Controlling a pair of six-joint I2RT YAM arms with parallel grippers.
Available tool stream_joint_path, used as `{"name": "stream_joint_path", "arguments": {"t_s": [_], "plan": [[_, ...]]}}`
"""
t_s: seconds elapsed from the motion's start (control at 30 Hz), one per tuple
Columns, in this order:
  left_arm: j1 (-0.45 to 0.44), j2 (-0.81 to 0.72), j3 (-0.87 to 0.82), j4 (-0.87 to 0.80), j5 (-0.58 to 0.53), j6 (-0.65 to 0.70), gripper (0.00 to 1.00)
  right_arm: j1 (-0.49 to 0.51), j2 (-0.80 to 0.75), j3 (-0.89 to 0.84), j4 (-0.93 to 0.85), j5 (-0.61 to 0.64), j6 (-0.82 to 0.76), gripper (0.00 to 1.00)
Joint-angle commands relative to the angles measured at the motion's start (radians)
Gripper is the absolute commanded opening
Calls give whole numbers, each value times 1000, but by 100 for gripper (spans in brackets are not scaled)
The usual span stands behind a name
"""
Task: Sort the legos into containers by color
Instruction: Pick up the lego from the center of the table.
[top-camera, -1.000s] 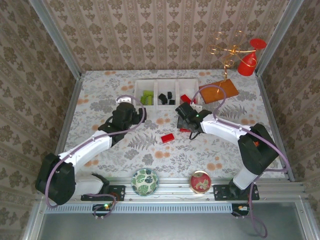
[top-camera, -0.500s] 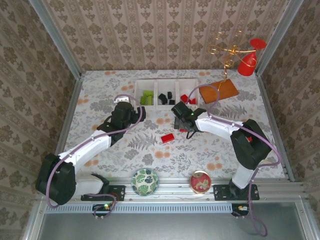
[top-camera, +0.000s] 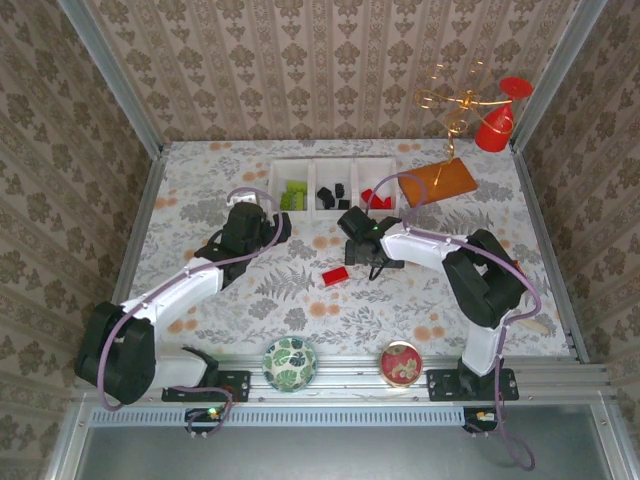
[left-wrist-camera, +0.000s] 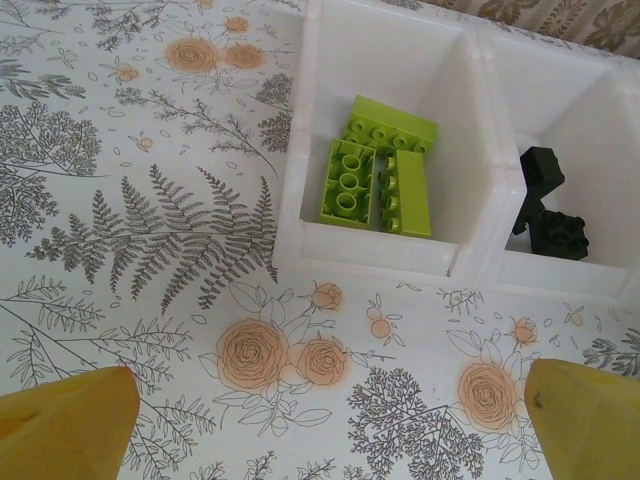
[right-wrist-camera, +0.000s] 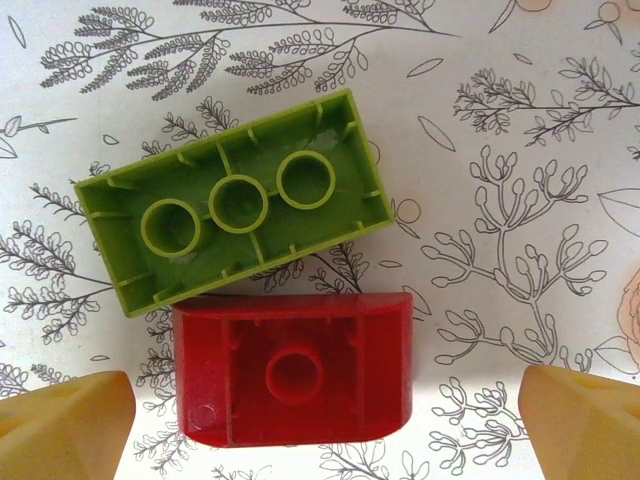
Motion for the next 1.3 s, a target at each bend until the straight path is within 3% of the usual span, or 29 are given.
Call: {"name": "stream_joint_path", "arguments": {"t_s": [0.0,0.4,1.27], "plan": [[11,12,3,11,23,-31,100,3,28,29,-31,-1,-16,100],[18,13,-5,13,38,-43,100,-26,54,12,-15,1,-11,100],[22,39,4,24,65,-54,100,-90,-119,-135,-35,3,-6,97]]}}
